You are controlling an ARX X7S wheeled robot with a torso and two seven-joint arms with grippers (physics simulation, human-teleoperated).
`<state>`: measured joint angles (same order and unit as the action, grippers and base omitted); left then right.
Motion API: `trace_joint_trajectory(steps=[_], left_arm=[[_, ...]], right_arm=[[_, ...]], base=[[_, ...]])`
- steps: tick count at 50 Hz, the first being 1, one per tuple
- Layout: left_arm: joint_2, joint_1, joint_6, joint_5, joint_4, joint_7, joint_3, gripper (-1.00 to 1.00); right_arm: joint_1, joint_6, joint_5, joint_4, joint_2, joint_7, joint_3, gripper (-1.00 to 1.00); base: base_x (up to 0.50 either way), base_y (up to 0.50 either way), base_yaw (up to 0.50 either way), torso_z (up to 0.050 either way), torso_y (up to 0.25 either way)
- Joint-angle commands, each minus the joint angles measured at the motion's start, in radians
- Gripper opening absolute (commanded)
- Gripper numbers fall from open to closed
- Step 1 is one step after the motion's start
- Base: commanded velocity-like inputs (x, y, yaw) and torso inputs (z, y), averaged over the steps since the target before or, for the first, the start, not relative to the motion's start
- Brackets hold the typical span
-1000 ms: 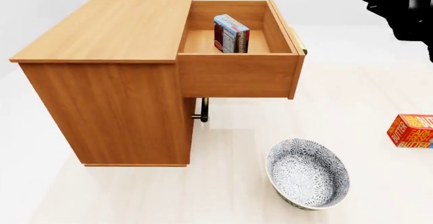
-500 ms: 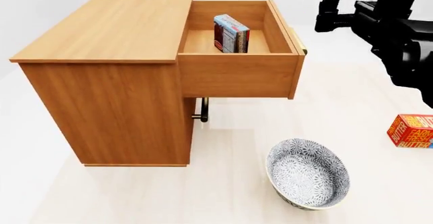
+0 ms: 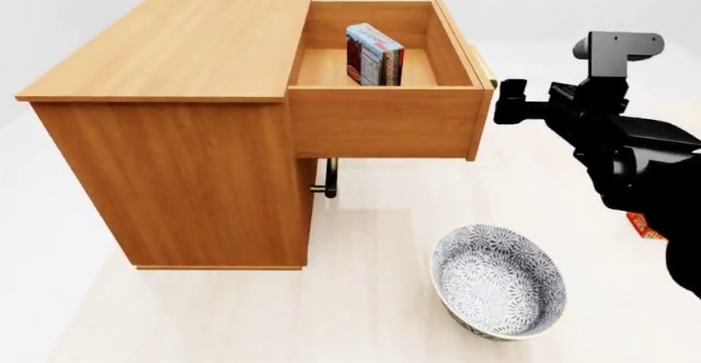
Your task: Put the chocolate pudding in the top drawer of the cabinet and close it.
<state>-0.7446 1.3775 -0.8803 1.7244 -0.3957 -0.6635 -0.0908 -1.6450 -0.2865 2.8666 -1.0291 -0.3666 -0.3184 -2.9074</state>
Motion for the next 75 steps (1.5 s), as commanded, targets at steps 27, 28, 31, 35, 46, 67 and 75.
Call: trace_joint_trajectory(steps=[27,28,31,35,46,67,75], left_arm=[[-0.012,-0.018,0.017,0.01,-0.01,-0.001,0.006,1.0],[-0.012,-0.021,0.017,0.009,-0.011,0.0,0.006,1.0],[-0.014,-0.027,0.02,0.008,-0.013,0.002,0.009,1.0],[-0.016,-0.032,0.022,0.007,-0.014,0.003,0.01,1.0],[-0.026,-0.03,0.025,0.017,-0.021,-0.003,0.015,1.0],[-0.048,-0.035,0.032,0.056,-0.049,-0.038,0.028,1.0],[-0.056,-0.042,0.036,0.064,-0.056,-0.046,0.034,1.0]], right_arm=[[-0.016,-0.106,-0.093,0.154,0.083,-0.032,0.095,1.0],[-0.015,-0.107,-0.096,0.155,0.088,-0.034,0.097,1.0],[-0.018,-0.111,-0.104,0.163,0.099,-0.038,0.104,1.0],[-0.018,-0.107,-0.111,0.159,0.114,-0.044,0.115,1.0],[0.014,-0.058,-0.12,0.078,0.175,-0.072,0.145,1.0],[0.075,0.053,-0.132,-0.092,0.292,-0.128,0.2,1.0],[0.098,0.087,-0.145,-0.146,0.328,-0.147,0.221,1.0]], base=[[0.0,0.0,0.0,0.0,0.0],[0.0,0.0,0.0,0.0,0.0],[0.0,0.0,0.0,0.0,0.0],[0.0,0.0,0.0,0.0,0.0],[0.0,0.0,0.0,0.0,0.0],[0.0,0.0,0.0,0.0,0.0],[0.0,0.0,0.0,0.0,0.0]])
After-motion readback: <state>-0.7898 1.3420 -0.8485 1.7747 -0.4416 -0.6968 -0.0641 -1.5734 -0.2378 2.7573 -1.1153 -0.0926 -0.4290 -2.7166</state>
